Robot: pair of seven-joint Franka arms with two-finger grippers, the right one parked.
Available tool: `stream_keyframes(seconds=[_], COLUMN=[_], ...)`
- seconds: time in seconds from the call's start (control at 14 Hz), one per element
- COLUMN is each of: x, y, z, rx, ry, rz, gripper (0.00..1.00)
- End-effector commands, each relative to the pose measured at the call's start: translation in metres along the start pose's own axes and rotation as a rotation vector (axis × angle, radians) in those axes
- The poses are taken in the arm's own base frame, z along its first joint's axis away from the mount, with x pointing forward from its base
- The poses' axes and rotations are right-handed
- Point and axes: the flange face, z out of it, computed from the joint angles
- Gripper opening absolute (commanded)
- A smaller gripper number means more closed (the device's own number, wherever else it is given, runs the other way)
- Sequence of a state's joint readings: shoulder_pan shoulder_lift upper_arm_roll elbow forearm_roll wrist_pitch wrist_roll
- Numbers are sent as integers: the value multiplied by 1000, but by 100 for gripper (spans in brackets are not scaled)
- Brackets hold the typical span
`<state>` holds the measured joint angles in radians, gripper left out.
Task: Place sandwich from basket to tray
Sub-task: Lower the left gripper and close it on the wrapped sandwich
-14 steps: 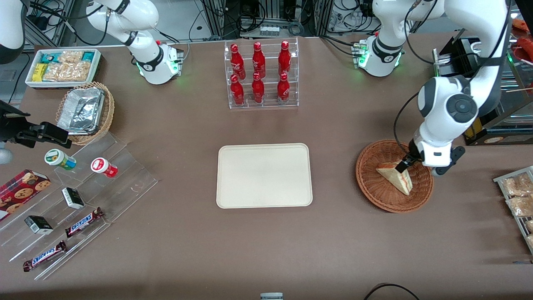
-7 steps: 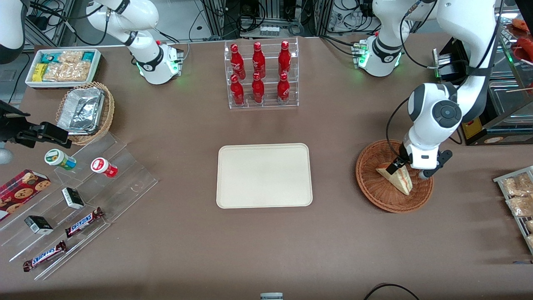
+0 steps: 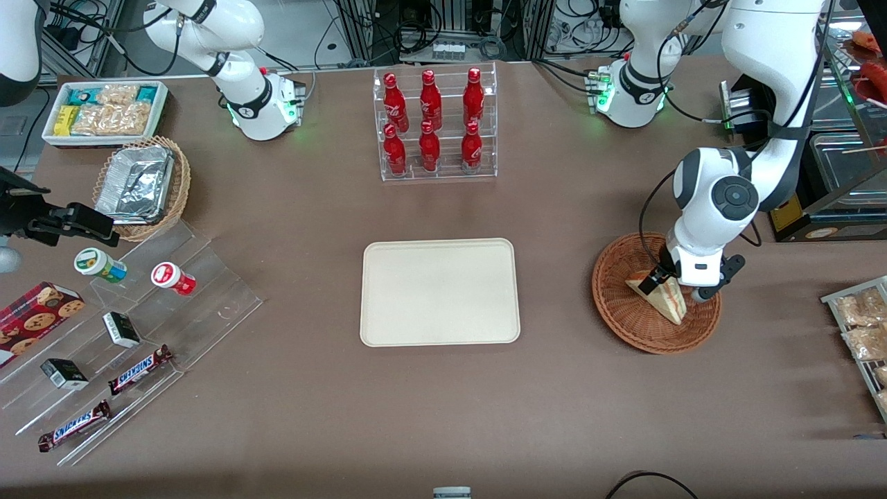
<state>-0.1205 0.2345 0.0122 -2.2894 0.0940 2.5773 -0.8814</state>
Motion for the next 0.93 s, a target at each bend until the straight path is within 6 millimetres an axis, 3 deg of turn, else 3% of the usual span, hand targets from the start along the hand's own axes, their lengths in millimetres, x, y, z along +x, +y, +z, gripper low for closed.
stream_keyframes(seconds=[0.0,0.14,0.21,0.36,0.5,0.86], x=[6,9,9,8,6,-38], y=[2,5,6,8,13,77], z=[-6,-10,-12,-17,-36,-113], rx=[-19,-23,-26,-31,-15,145], ry=[17,22,24,28,20,-65], rz=[-52,-59,-59,-57,-42,118], gripper=[66,6,0,0,0,0])
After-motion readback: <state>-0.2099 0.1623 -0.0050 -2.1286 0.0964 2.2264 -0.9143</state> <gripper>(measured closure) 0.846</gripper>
